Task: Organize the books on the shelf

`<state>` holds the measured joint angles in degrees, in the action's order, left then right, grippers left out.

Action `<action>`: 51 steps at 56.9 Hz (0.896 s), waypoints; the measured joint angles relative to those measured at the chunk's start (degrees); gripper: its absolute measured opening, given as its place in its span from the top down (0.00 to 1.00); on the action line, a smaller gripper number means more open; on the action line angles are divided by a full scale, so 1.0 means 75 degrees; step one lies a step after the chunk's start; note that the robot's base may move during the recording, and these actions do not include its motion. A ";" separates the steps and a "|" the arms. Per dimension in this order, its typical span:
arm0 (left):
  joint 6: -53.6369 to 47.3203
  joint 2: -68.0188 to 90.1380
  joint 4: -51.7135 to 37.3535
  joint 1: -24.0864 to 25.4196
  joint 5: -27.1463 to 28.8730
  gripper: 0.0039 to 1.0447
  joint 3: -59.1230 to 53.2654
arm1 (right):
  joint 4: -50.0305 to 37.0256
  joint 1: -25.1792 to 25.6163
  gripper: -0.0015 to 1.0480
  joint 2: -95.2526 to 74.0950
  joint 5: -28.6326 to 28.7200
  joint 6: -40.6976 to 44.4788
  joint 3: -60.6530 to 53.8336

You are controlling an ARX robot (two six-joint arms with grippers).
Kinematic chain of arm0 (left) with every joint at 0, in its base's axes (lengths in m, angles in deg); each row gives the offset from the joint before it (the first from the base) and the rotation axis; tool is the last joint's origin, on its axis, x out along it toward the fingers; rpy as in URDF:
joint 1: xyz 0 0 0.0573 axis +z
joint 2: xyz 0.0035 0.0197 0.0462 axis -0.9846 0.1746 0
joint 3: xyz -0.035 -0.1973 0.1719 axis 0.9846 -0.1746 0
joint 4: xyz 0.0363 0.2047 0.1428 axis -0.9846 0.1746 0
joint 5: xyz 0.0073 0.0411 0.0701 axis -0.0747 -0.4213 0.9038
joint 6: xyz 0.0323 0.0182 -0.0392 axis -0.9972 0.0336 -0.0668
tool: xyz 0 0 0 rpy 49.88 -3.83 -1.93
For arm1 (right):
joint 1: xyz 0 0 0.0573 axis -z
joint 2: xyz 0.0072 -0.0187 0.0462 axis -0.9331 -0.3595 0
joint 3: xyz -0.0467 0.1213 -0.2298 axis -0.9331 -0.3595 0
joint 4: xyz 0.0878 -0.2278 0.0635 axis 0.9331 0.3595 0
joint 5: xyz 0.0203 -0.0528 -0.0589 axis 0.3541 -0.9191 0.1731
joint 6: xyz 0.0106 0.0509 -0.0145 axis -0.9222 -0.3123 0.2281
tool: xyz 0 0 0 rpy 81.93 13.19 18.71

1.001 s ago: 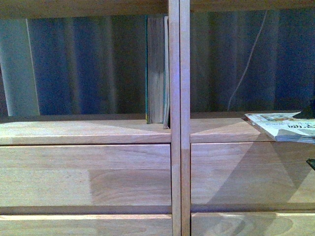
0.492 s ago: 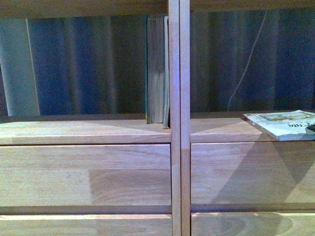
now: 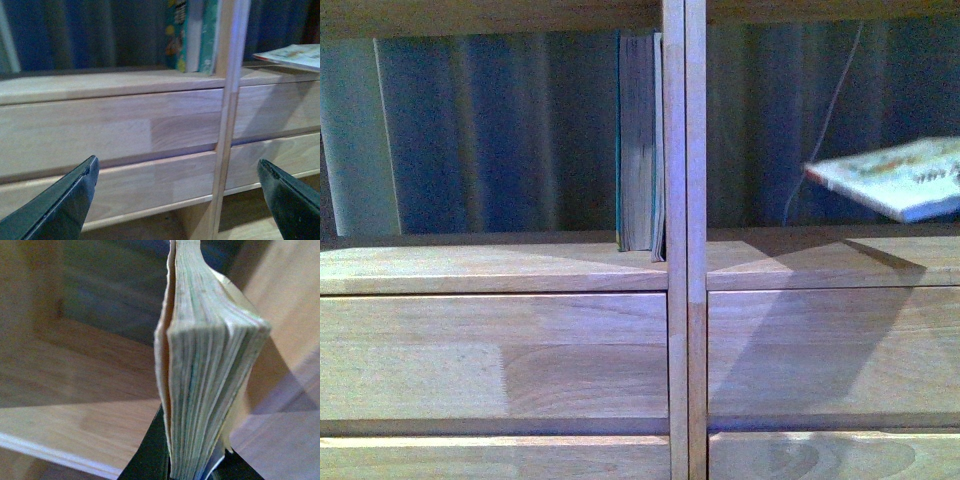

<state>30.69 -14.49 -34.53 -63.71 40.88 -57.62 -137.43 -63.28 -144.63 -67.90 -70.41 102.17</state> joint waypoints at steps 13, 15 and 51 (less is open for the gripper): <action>0.1084 0.2821 -0.1070 -0.0393 -0.0044 0.07 0.1760 | -0.0831 -0.0020 0.93 0.1061 0.0446 0.0157 -0.0017; 0.1288 0.3185 -0.1037 -0.0504 -0.0041 0.07 0.2060 | -0.0866 -0.0055 0.93 0.1169 0.0516 0.0210 -0.0017; 0.4584 0.6295 0.0530 -0.3783 0.0918 0.07 0.6601 | -0.2168 -0.1842 0.93 0.1932 0.1148 0.1236 -0.0280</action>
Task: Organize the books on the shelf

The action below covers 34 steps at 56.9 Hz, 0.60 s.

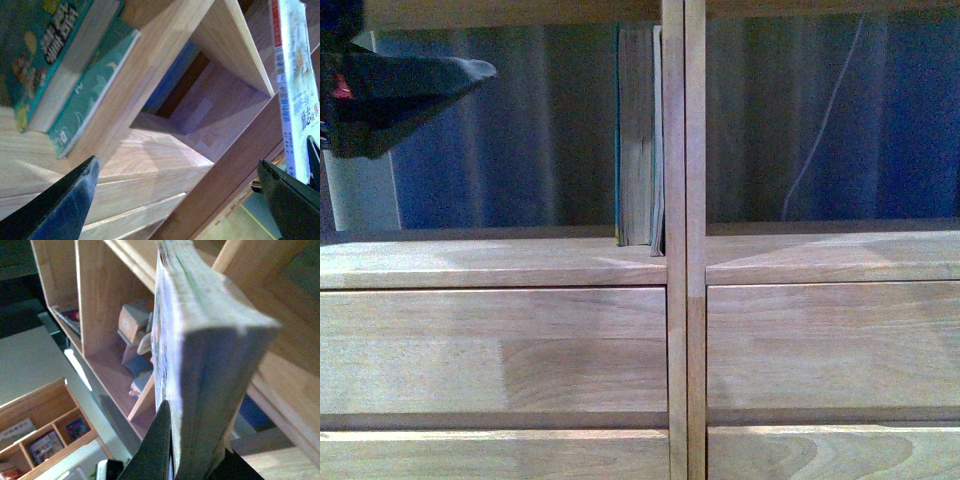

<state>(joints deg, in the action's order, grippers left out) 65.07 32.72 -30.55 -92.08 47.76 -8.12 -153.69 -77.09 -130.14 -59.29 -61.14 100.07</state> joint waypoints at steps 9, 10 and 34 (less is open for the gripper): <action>0.0679 0.0251 -0.0370 -0.0632 0.0038 0.07 0.0055 | -0.0105 -0.0370 0.93 0.0032 0.0082 0.0160 -0.0189; 0.0784 0.0262 -0.0481 -0.0720 0.0020 0.07 0.0055 | -0.0137 -0.0399 0.93 0.0026 0.0093 0.0169 -0.0219; 0.1539 0.0087 -0.1926 -0.1955 -0.0370 0.07 0.0055 | -0.0781 -0.0507 0.93 -0.0085 0.0335 -0.0184 -0.0632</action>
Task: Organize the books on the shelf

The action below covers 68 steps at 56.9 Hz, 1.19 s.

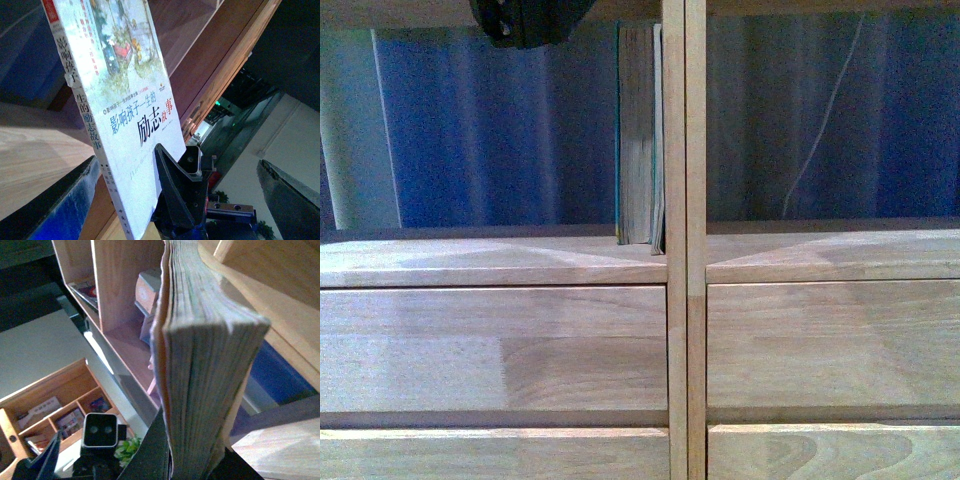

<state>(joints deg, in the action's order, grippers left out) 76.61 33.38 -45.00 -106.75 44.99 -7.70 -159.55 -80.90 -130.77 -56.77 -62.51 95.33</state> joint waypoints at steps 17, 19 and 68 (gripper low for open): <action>-0.0143 0.0361 0.0117 -0.0111 0.0195 0.07 0.0306 | -0.0146 -0.0437 0.93 0.0114 0.0382 -0.0175 -0.0268; -0.0149 0.0385 0.0119 -0.0114 0.0195 0.07 0.0364 | -0.0146 -0.0472 0.93 0.0114 0.0391 -0.0175 -0.0289; 0.0125 0.0289 -0.0979 0.0723 -0.0280 0.82 0.0219 | -0.0163 -0.0877 0.44 0.0411 0.1154 -0.0321 -0.0621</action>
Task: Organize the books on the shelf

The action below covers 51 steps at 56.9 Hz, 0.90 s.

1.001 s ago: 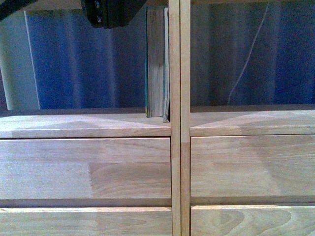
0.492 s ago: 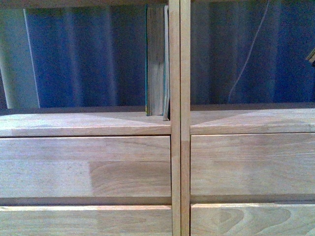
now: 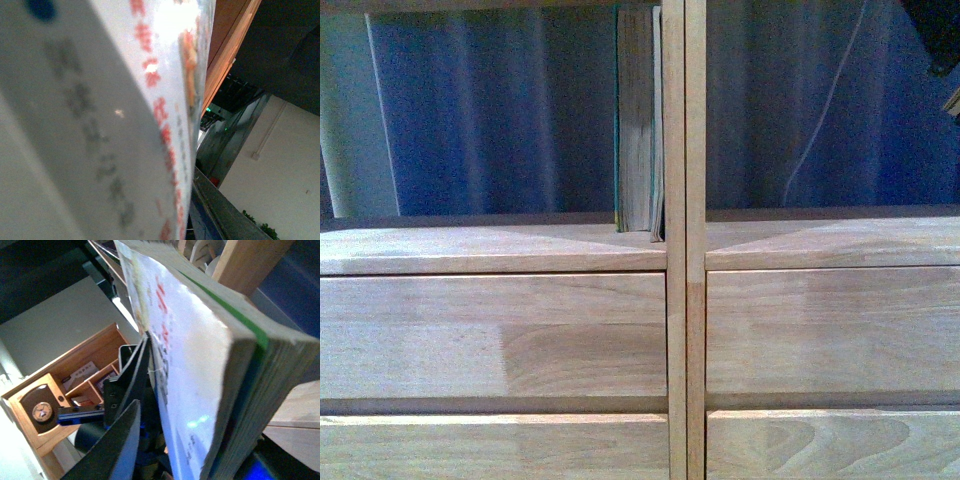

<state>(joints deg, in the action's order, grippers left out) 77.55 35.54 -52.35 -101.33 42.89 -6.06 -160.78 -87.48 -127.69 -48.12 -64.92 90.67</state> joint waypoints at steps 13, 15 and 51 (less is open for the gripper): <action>-0.0472 -0.0379 0.0373 0.1448 -0.0379 0.82 -0.0233 | 0.0283 0.2133 0.14 0.1364 0.1985 -0.0303 -0.0755; -0.0772 -0.0443 0.0650 0.1649 -0.0312 0.82 -0.0233 | 0.0527 0.2573 0.10 0.1495 0.2168 -0.0210 -0.0758; -0.7708 0.2066 0.2308 0.2168 0.2978 0.82 0.2171 | 0.7481 0.5001 0.07 0.5240 0.0991 0.8600 -0.0490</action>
<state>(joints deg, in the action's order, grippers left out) 19.74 51.04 -35.03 -85.07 65.23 10.22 -104.67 -49.97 -88.39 -40.69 -0.42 87.00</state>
